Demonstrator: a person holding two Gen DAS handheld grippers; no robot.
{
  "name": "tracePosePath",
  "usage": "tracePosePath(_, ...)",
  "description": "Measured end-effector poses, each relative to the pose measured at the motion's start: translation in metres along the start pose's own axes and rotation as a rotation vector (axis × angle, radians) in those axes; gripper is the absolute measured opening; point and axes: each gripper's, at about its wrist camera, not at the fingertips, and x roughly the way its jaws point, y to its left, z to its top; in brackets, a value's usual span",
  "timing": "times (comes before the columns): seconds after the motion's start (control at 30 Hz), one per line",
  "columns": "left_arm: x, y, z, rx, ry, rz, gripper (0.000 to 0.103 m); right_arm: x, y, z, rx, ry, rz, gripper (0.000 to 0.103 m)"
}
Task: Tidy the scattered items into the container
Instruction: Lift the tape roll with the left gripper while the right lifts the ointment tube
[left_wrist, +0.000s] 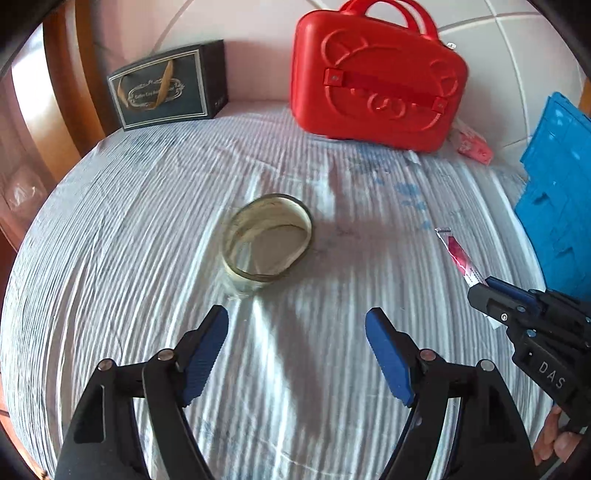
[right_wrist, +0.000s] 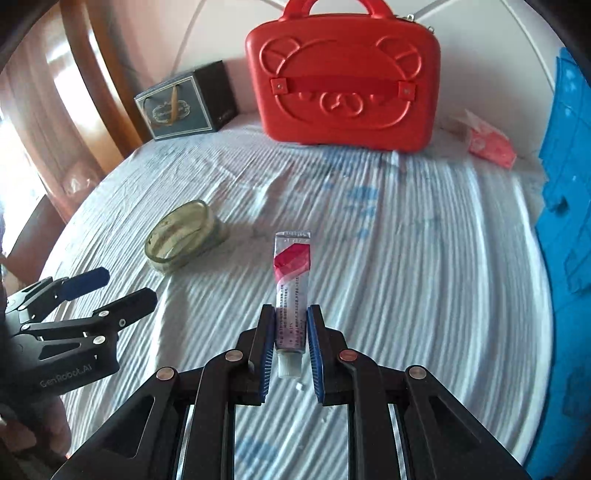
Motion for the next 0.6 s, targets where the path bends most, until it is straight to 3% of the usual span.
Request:
tracePosePath(0.3, 0.07, 0.026, 0.043, 0.018, 0.057, -0.002, 0.077, 0.068, 0.015, 0.037, -0.021, 0.043, 0.032, 0.017)
tracePosePath(0.37, 0.085, 0.026, 0.052, 0.052, 0.055, -0.006, 0.097, 0.087, 0.017, 0.043, -0.028, 0.066, 0.028, 0.017)
tracePosePath(0.4, 0.089, 0.027, 0.056, 0.064, 0.048, -0.011, 0.101, 0.096, 0.017, 0.044, -0.027, 0.076, 0.026, 0.017)
tracePosePath(0.53, 0.102, 0.029, 0.068, 0.095, 0.068, -0.093, 0.103, 0.124, 0.016, 0.044, -0.019, 0.108, 0.025, 0.018)
tracePosePath(0.6, 0.1, 0.026, 0.069, 0.128, 0.077, -0.112, 0.103, 0.127, 0.017, 0.045, -0.025, 0.1, 0.013, 0.024)
